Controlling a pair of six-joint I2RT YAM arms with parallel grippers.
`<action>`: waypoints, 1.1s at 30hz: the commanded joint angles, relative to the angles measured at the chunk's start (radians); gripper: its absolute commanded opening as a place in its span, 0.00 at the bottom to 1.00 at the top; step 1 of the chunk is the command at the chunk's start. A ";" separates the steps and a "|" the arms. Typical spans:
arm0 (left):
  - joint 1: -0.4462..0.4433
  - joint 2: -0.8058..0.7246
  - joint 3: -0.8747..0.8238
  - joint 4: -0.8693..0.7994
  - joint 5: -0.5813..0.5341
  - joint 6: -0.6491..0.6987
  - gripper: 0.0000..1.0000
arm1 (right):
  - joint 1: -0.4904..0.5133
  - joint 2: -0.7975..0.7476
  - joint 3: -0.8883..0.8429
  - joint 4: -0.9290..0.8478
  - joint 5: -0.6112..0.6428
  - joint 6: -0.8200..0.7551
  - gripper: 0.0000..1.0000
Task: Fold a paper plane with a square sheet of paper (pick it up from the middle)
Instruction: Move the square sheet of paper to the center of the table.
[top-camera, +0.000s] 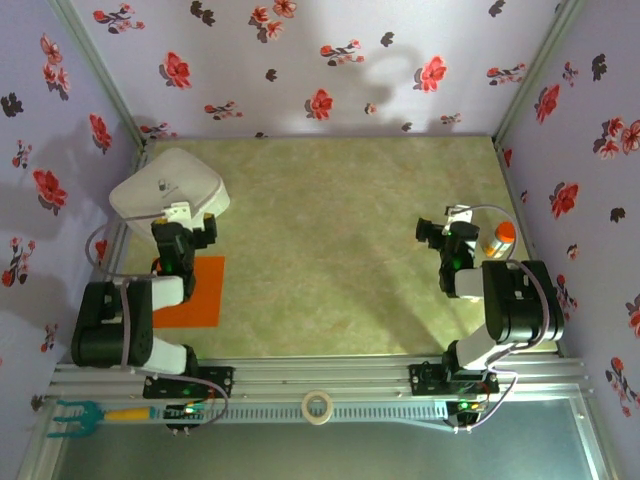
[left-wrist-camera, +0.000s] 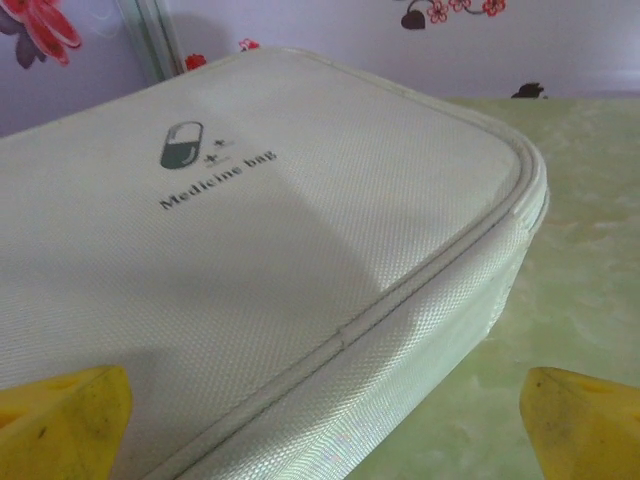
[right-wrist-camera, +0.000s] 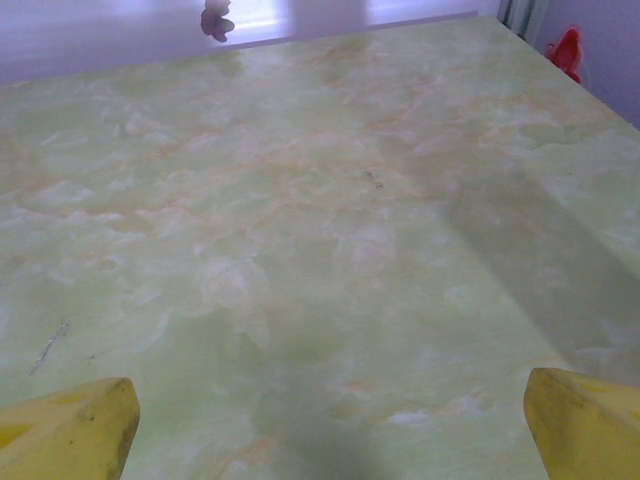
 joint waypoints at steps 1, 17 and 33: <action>0.005 -0.107 0.028 -0.156 -0.011 -0.047 1.00 | 0.003 -0.101 0.044 -0.134 -0.027 -0.011 0.99; 0.006 -0.401 0.288 -1.004 -0.012 -0.405 1.00 | -0.002 -0.305 0.384 -0.917 -0.455 0.582 0.99; -0.006 -0.584 0.082 -1.262 0.267 -0.807 1.00 | 0.292 -0.298 0.290 -0.807 -0.530 0.715 0.99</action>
